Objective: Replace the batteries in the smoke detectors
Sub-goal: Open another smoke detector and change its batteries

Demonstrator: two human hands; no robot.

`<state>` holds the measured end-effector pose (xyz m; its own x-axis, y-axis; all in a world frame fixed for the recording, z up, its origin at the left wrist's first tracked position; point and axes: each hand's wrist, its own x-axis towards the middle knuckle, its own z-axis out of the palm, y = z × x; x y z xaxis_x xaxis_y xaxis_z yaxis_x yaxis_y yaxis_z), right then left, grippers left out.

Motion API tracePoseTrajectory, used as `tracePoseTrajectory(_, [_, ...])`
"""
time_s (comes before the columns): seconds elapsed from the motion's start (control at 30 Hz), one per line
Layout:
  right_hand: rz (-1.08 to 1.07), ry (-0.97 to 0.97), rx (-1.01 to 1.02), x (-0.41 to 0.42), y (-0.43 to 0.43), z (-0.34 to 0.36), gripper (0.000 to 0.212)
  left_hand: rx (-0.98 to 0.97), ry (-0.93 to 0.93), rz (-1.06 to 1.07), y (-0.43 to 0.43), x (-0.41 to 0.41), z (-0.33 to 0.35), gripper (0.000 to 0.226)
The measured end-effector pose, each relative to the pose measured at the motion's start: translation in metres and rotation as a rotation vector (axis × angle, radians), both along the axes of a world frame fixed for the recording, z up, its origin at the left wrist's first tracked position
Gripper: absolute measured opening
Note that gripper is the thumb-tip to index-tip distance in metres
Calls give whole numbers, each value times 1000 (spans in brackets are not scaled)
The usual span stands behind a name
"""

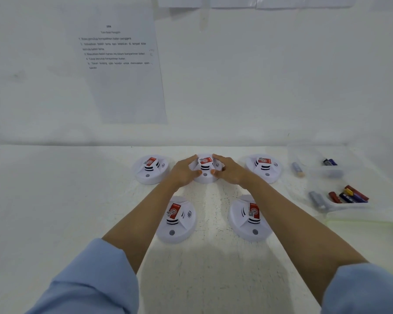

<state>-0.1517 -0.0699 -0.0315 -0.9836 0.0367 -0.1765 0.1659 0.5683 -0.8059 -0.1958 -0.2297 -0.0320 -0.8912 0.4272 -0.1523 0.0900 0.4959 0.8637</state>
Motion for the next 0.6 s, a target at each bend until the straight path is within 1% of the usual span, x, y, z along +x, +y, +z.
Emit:
tracePoseTrajectory(0.1, [-35,20,58,2,0,3,70,61,6,90,-14,2,4,54])
tracePoseTrajectory(0.17, [-90,95,88,8,-4,8,70,96,-11,101,-27,8,9,50])
tracePoseTrajectory(0.3, [-138,247,-28,27,-31,18,69,118,-25,55,-53,27,18,40])
tracePoseTrajectory(0.37, [-129,262,-74,40,-48,17,66,142,-57,38,-67,39,19,37])
tracePoseTrajectory(0.43, [-125,257,-176,54,-65,15,65,160,-92,0,-82,50,17,37])
tracePoseTrajectory(0.53, [-103,172,-281,75,-83,6,69,158,-132,-89,-102,63,9,48])
tracePoseTrajectory(0.57, [-79,134,-281,83,-87,3,72,147,-140,-122,-108,66,6,56])
tracePoseTrajectory(0.6, [-54,94,-269,89,-90,-1,76,133,-149,-156,-112,69,4,70])
